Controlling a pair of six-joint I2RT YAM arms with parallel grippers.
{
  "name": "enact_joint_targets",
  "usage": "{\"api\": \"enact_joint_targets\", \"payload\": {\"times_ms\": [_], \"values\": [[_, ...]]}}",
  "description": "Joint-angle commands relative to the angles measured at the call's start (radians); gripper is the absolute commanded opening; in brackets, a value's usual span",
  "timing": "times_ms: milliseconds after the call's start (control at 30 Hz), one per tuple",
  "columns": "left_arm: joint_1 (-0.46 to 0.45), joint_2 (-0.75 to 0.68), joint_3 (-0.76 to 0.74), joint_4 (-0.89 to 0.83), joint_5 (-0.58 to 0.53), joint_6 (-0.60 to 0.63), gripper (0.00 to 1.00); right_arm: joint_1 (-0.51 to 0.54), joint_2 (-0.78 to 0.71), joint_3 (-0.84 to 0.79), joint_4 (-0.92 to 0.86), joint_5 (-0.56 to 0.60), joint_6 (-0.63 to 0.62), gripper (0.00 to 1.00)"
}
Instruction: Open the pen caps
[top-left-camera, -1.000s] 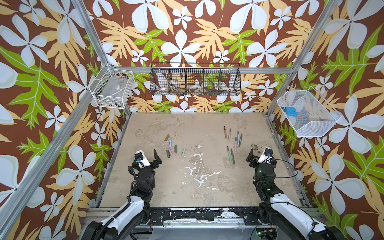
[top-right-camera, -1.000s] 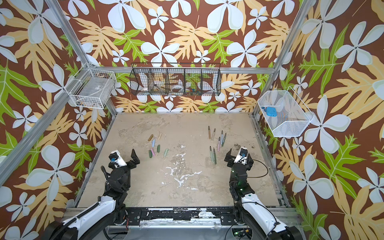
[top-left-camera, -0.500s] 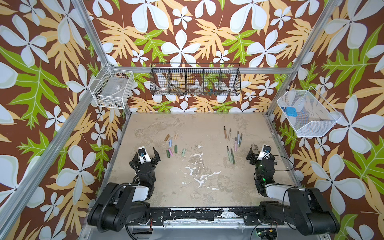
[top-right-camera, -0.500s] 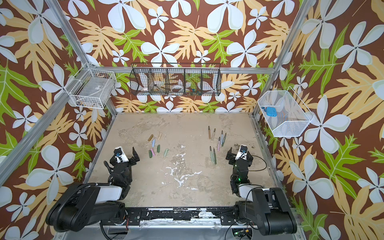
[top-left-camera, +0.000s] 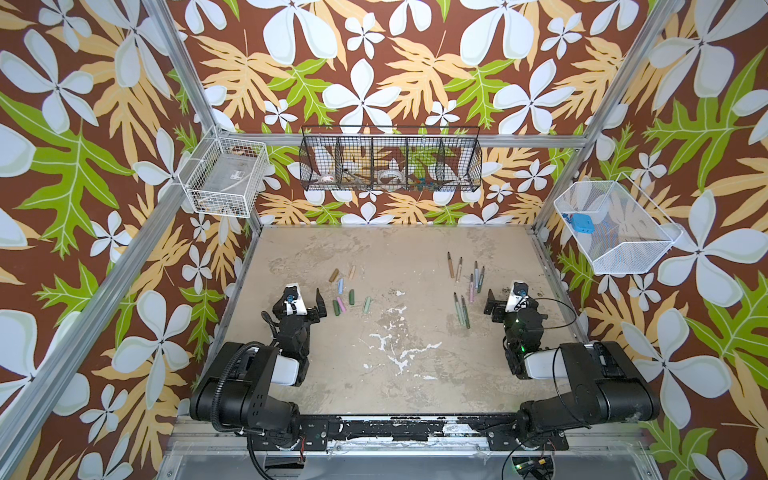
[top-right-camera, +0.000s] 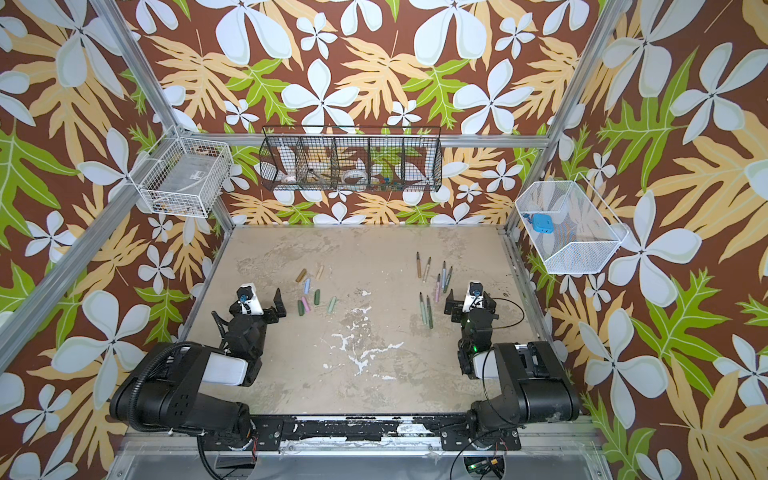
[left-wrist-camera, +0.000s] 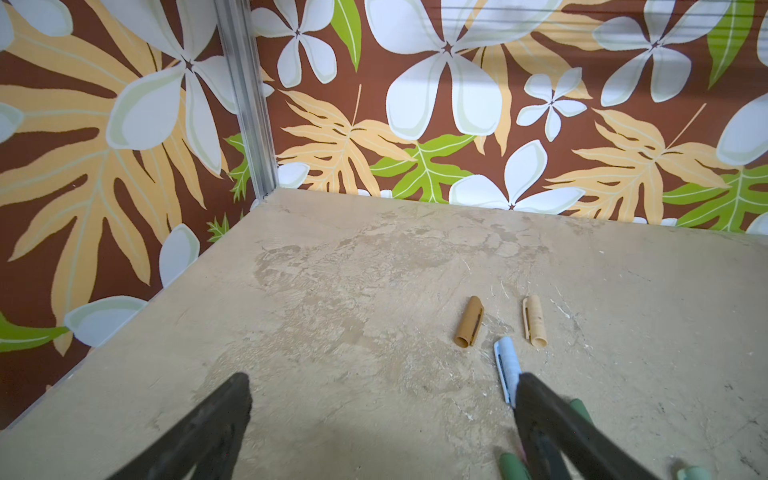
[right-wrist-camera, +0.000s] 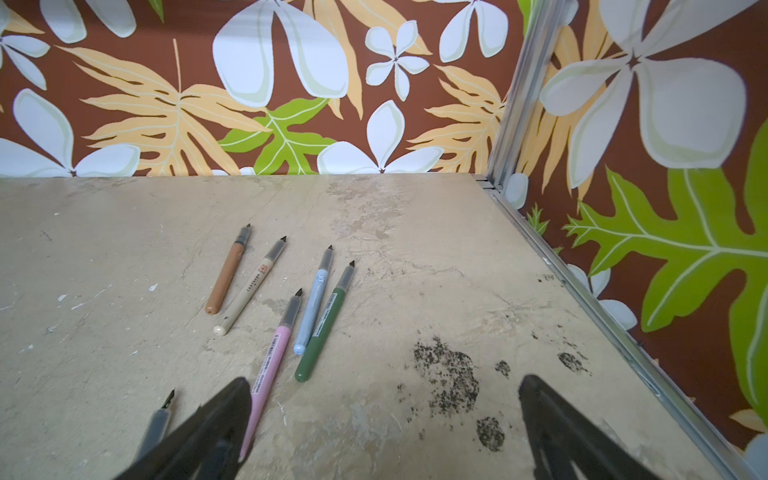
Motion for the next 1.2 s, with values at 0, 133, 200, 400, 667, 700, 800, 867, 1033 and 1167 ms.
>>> {"api": "enact_joint_targets", "payload": {"times_ms": [0,133,200,400,667,700,800,867,1033,1167], "values": [[0.005,-0.004,-0.001,0.020,0.036,-0.014,1.00,-0.001,0.002,0.008,0.008,-0.054,-0.020,1.00],[0.005,-0.002,-0.003,0.024,0.035,-0.013,1.00,0.000,-0.003,0.004,0.013,-0.052,-0.021,1.00],[0.006,-0.002,-0.002,0.023,0.035,-0.013,1.00,0.000,-0.002,0.003,0.015,-0.052,-0.021,1.00],[0.006,-0.003,-0.002,0.023,0.036,-0.013,1.00,-0.001,-0.001,0.004,0.013,-0.052,-0.021,0.99],[0.005,-0.002,-0.002,0.025,0.035,-0.013,1.00,-0.001,-0.002,0.003,0.013,-0.052,-0.021,1.00],[0.005,-0.003,-0.002,0.025,0.035,-0.013,1.00,-0.001,-0.002,0.003,0.013,-0.052,-0.021,1.00],[0.005,-0.002,-0.003,0.025,0.034,-0.012,1.00,0.000,-0.002,0.003,0.013,-0.052,-0.021,1.00],[0.005,-0.002,-0.003,0.025,0.034,-0.012,1.00,0.000,-0.002,0.003,0.013,-0.052,-0.021,1.00],[0.005,0.000,0.001,0.018,0.094,0.009,1.00,-0.001,-0.002,0.003,0.013,-0.052,-0.021,1.00],[0.005,-0.004,-0.002,0.020,0.093,0.007,1.00,-0.001,-0.002,0.004,0.013,-0.052,-0.021,1.00]]}}
